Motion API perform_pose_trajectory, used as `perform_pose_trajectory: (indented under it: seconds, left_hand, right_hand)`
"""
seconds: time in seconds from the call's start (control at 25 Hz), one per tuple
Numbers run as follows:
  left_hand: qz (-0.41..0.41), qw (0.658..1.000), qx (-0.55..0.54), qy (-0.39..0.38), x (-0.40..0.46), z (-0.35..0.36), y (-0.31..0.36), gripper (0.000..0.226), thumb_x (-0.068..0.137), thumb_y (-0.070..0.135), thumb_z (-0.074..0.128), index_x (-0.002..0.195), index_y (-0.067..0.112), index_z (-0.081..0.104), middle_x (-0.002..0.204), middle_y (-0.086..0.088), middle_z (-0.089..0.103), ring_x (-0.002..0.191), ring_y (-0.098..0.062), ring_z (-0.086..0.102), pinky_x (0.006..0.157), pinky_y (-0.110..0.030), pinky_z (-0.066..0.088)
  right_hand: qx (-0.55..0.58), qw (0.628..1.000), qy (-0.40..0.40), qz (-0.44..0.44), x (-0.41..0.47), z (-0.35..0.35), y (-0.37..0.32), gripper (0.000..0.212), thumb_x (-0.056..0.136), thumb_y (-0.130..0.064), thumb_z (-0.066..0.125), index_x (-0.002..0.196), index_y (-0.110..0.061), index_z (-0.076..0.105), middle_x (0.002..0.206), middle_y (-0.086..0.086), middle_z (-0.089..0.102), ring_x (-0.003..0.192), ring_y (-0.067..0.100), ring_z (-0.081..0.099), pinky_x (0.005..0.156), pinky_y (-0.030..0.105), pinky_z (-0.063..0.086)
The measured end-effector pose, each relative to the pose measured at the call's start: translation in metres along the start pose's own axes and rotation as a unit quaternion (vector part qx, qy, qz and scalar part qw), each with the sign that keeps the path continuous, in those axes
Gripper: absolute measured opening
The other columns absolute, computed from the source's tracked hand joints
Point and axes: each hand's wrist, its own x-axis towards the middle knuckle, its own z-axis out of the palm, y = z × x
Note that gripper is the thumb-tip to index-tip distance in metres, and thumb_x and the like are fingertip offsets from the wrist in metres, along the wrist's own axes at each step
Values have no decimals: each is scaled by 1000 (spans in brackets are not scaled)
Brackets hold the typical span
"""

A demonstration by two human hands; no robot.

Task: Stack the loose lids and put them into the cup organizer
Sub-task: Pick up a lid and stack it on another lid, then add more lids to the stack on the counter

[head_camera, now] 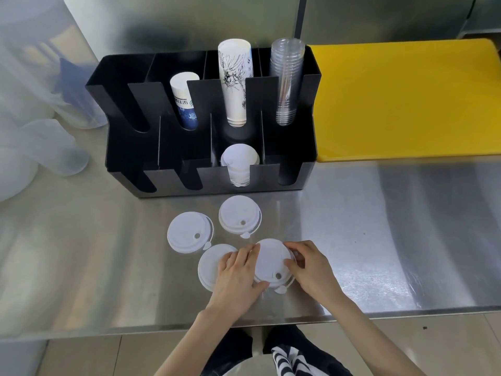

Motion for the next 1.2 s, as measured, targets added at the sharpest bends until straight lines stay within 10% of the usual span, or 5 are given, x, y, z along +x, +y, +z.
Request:
perform_pose_trajectory:
  seconds: [0.6,1.2]
  left_hand:
    - [-82,985,-79,126,-29,-23,-33,58,81,33,57,134,24,33,144,3,35,132,-19,30,108,-35,22]
    - [-163,980,-90,70,-49,-18,-49,76,77,39,60,139,23,19,147,2,29,130,-21,30,103,-35,29]
  right_hand:
    - [-55,995,-20,-84,2,19,-46,35,88,-19,47,124,-20,49,131,-2,51,114,18,51,95,23,37]
    - [-244,953,-111,-142,14,65,-63,42,88,-15,40,130,-14,41,134,6,52,124,21,43,116,33,10]
